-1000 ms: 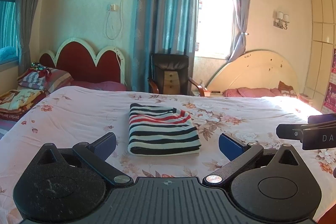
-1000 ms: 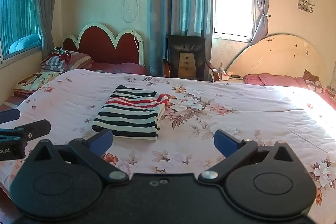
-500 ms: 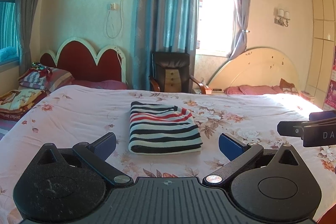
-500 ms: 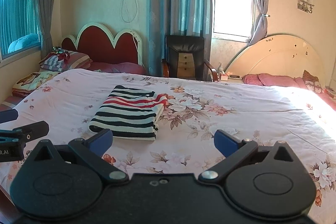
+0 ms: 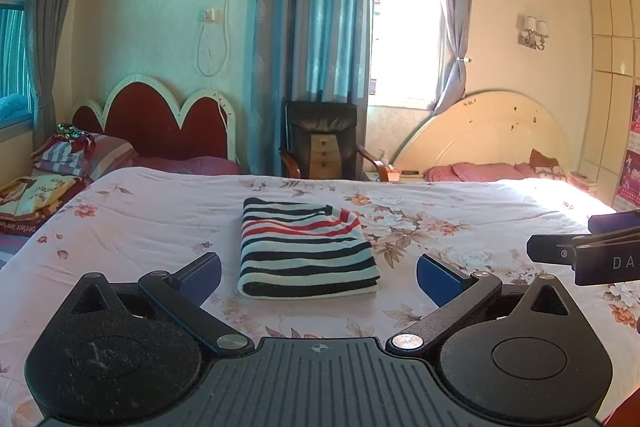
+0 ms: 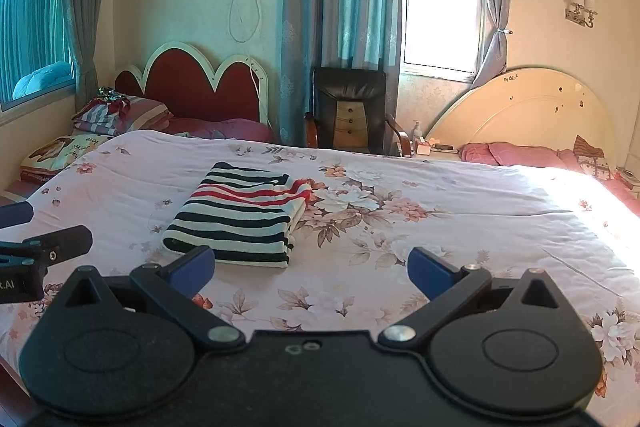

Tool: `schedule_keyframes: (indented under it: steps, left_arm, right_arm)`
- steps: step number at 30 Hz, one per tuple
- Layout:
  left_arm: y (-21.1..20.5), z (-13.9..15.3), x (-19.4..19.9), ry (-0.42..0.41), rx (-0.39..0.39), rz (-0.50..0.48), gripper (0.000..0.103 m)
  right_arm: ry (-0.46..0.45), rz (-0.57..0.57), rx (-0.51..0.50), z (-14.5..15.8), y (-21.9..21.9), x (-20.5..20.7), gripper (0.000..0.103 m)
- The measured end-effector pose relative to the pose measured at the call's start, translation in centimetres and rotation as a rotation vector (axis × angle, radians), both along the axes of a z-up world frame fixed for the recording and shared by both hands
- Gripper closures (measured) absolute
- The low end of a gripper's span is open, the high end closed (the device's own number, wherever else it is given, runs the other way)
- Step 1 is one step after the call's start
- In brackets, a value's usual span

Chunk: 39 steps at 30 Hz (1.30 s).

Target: Fold small clothes

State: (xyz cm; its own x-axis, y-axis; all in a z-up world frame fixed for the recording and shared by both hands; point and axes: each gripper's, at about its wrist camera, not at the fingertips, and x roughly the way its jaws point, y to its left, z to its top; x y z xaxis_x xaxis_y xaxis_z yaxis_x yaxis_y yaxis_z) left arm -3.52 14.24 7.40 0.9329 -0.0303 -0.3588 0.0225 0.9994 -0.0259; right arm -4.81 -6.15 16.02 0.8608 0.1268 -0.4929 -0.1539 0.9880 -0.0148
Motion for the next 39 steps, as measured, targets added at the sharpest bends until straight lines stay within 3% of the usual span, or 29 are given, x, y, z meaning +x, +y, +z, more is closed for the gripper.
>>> schedule_keyframes:
  steps: [39]
  left_arm:
    - [-0.44,0.12,0.27,-0.053,0.020,0.009,0.000]
  right_arm:
    - [-0.013,0.010,-0.013,0.27,-0.67,0.45,0.001]
